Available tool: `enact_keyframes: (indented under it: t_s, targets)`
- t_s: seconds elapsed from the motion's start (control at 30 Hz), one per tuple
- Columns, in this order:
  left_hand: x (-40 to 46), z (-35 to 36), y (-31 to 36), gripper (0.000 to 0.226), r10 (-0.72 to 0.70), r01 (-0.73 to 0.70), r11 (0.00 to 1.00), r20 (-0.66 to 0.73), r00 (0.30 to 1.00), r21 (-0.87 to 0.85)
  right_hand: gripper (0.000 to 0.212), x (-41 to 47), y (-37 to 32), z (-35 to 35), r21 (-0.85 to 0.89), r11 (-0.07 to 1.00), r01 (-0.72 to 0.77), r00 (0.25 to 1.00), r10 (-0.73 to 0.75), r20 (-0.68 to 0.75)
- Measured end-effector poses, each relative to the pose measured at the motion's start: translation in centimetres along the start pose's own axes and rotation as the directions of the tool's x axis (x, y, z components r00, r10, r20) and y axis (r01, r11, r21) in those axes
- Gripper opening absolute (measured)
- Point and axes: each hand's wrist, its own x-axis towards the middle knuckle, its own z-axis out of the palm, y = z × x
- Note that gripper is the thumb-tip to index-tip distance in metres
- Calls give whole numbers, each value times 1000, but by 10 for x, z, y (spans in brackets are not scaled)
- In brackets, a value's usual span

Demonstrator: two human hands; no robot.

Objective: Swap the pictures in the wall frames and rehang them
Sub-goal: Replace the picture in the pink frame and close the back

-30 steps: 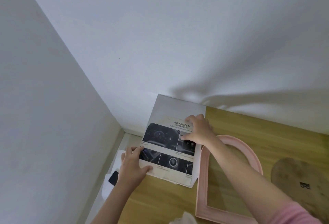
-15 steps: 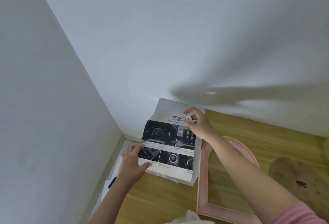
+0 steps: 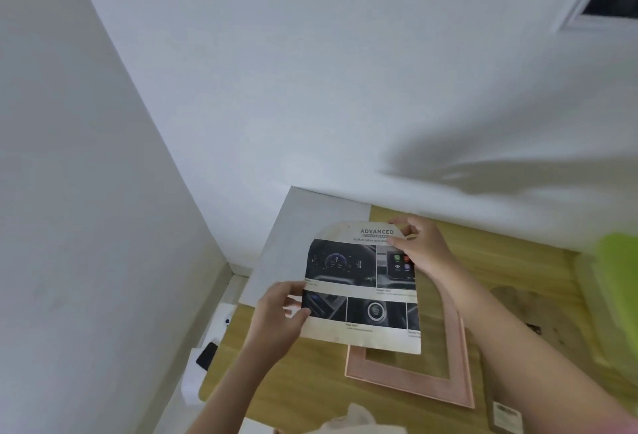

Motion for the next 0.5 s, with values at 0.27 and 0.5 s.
enact_keyframes:
  t_s: [0.27,0.5]
  targets:
    - [-29,87,15,40,-59,56,998,74,996,35,27,-29,64,-55,-184,981,-63,995,77,68]
    - [-36,119,11,42,-66,56,981,50,997,184,29,-26,104,-62,-237,970,-56,987,90,135]
